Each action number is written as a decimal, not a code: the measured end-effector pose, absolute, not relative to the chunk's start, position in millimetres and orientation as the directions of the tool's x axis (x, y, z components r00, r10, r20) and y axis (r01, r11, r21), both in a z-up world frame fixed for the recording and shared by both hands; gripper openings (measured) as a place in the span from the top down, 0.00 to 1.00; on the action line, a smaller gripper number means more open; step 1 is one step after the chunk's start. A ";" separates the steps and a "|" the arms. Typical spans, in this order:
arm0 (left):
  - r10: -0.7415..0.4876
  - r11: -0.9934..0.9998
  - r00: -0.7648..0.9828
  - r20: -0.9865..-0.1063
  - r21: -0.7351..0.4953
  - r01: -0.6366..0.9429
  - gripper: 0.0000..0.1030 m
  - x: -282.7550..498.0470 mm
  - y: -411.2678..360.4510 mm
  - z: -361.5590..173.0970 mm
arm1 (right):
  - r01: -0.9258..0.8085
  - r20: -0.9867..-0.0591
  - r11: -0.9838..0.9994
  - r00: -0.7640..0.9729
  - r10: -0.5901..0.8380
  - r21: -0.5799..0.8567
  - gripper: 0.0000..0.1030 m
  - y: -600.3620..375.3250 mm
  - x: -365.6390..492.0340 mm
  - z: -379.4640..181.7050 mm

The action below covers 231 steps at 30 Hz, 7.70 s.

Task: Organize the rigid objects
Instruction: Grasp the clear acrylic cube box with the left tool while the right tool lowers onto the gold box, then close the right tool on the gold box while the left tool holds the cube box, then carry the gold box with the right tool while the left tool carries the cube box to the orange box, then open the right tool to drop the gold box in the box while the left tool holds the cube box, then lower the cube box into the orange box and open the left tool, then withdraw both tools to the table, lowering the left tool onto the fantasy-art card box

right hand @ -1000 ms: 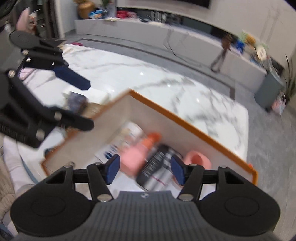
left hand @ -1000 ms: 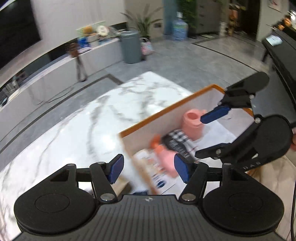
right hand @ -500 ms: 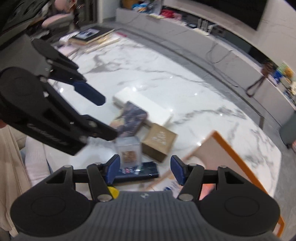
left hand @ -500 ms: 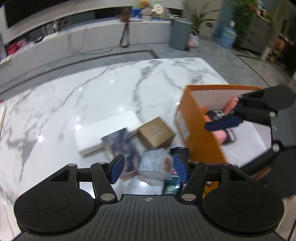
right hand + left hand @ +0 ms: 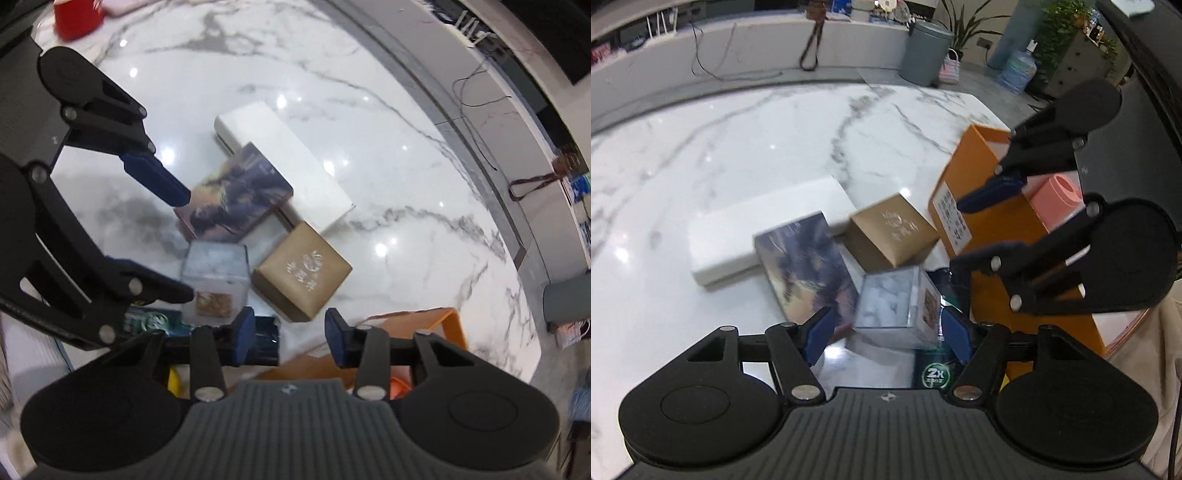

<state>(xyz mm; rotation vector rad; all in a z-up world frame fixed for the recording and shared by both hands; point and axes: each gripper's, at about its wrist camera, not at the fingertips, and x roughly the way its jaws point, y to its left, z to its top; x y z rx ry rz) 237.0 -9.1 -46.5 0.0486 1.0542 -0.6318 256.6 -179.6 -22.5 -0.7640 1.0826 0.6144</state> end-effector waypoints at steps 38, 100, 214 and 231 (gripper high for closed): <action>-0.382 0.902 0.472 -0.795 -0.211 0.376 0.40 212.4 40.5 -36.7 | -0.614 -0.966 0.785 0.244 0.085 -0.086 0.22 -165.3 313.2 -45.7; -0.346 0.889 0.557 -0.755 -0.075 0.452 0.48 179.0 1.6 43.4 | -0.537 -0.890 0.843 0.399 0.219 -0.034 0.41 -208.1 234.0 70.2; -0.454 0.556 0.289 -0.843 -0.015 0.831 0.41 210.8 -140.8 16.1 | 0.079 -0.790 0.806 0.275 0.548 0.587 0.55 -387.4 194.9 -61.7; -0.505 0.799 0.443 -0.741 -0.207 0.565 0.50 204.2 -72.8 -7.4 | 0.160 -0.771 0.761 0.256 0.583 0.629 0.71 -361.9 193.9 -75.3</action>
